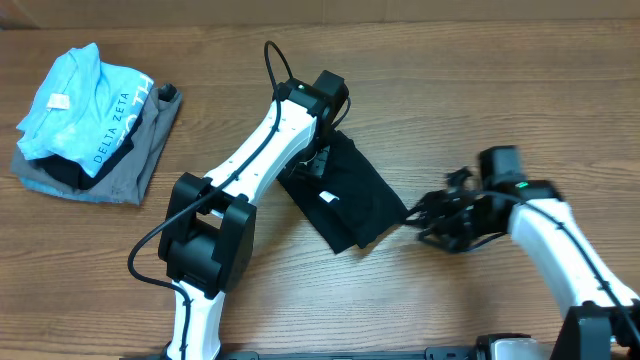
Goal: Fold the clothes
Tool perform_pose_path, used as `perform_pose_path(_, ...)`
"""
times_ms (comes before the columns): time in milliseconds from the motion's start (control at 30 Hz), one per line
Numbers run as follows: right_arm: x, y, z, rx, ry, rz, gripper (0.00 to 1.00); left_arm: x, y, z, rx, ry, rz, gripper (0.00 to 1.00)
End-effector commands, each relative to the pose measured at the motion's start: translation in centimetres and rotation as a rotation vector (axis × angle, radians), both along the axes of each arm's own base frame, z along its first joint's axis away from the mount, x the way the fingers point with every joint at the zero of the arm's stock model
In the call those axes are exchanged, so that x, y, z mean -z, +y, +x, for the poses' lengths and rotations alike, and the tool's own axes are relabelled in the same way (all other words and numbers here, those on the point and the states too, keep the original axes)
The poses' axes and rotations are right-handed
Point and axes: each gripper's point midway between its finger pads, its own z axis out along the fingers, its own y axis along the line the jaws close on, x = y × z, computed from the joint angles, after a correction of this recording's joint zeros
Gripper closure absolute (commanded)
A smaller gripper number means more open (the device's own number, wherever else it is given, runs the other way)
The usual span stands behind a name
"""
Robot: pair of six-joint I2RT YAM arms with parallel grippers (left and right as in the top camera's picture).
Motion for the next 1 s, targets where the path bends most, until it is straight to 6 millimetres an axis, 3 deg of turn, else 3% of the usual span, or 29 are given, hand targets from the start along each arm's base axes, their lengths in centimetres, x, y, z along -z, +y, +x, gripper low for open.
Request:
perform_pose_path(0, -0.9, 5.4, -1.8, -0.044, 0.053, 0.183, 0.47, -2.1, 0.3, 0.7, -0.025, -0.061, -0.007, 0.96)
perform_pose_path(133, -2.1, 9.1, -1.4, -0.125, -0.033, 0.267, 0.54, -2.1, 0.4, 0.5, -0.026, -0.053, -0.002, 0.96)
perform_pose_path(200, -2.1, 10.1, -1.3, -0.127, -0.039, 0.255, 0.58, -2.1, 0.5, 0.4, -0.026, -0.049, 0.0, 0.96)
perform_pose_path(300, -0.3, 9.9, -1.4, -0.06, 0.007, 0.141, 0.68, -2.1, 0.5, 0.4, -0.026, -0.048, 0.001, 0.96)
perform_pose_path(533, 1.8, 10.3, -1.0, -0.028, 0.034, 0.069, 0.54, -2.1, 1.6, 0.4, -0.084, -0.035, 0.002, 0.96)
perform_pose_path(567, 2.0, 10.3, -0.9, -0.021, 0.039, 0.065, 0.56, -2.1, 1.9, 0.4, -0.092, -0.031, -0.001, 0.96)
perform_pose_path(733, 3.9, 9.1, -2.1, 0.003, 0.126, -0.017, 0.96, -2.1, 4.5, 0.6, -0.154, -0.003, 0.016, 0.96)
perform_pose_path(867, 4.7, 8.1, -2.7, 0.015, 0.155, -0.077, 0.96, -2.1, 7.0, 0.9, -0.217, 0.016, 0.019, 0.94)
perform_pose_path(933, 4.7, 8.1, -2.4, 0.017, 0.141, -0.077, 0.96, -2.1, 7.9, 0.7, -0.244, 0.041, 0.005, 0.88)
perform_pose_path(967, 4.6, 8.3, -2.2, 0.011, 0.123, -0.068, 0.94, -2.1, 8.1, 0.5, -0.253, 0.053, -0.004, 0.8)
